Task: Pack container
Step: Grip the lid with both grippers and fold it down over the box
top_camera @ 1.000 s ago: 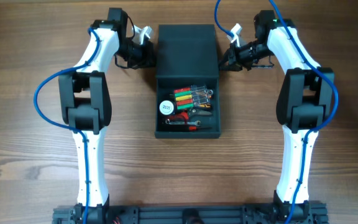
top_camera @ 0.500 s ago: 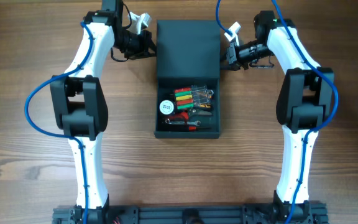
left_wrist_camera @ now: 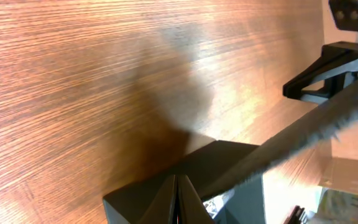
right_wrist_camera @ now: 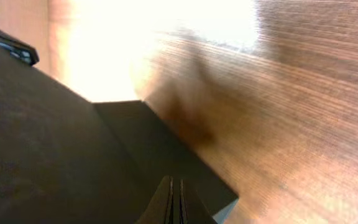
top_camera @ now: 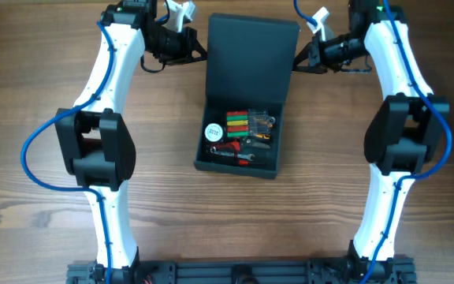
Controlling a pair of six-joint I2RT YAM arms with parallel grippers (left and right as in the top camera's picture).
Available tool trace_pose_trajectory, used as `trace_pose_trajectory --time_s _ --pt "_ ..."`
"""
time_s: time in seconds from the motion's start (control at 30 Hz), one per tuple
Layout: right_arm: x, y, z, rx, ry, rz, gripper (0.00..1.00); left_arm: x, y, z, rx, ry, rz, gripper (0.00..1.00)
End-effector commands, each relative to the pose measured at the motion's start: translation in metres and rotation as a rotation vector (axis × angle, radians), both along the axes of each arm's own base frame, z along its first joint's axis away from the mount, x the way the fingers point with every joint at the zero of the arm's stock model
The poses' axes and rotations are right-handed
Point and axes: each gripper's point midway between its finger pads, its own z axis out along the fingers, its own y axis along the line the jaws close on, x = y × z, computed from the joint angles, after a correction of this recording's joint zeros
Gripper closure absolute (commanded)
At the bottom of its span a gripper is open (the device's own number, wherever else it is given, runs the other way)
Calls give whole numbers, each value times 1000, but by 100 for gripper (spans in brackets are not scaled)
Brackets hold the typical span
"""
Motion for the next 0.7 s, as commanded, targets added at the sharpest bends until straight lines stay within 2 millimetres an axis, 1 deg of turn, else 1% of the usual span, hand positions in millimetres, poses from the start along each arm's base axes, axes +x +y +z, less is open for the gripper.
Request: trace_pose_trajectory --time_s 0.0,0.1,0.23,0.33,0.53,0.67 --pt "-4 1 34 -25 -101 41 96 -12 -12 33 -5 -76 -55 96" --pt "-8 1 42 -25 -98 42 96 -17 -13 37 5 -88 -75 96" --pt "-16 1 53 -29 -113 58 96 -22 -9 42 44 -103 -79 96" --pt "-24 -1 59 -52 -98 59 96 -26 -7 52 54 -120 -81 96" --pt "-49 1 73 -61 -83 121 95 -37 -3 72 64 -139 -80 96" --pt "-70 7 74 -71 -45 187 94 -49 6 79 120 -138 -81 96"
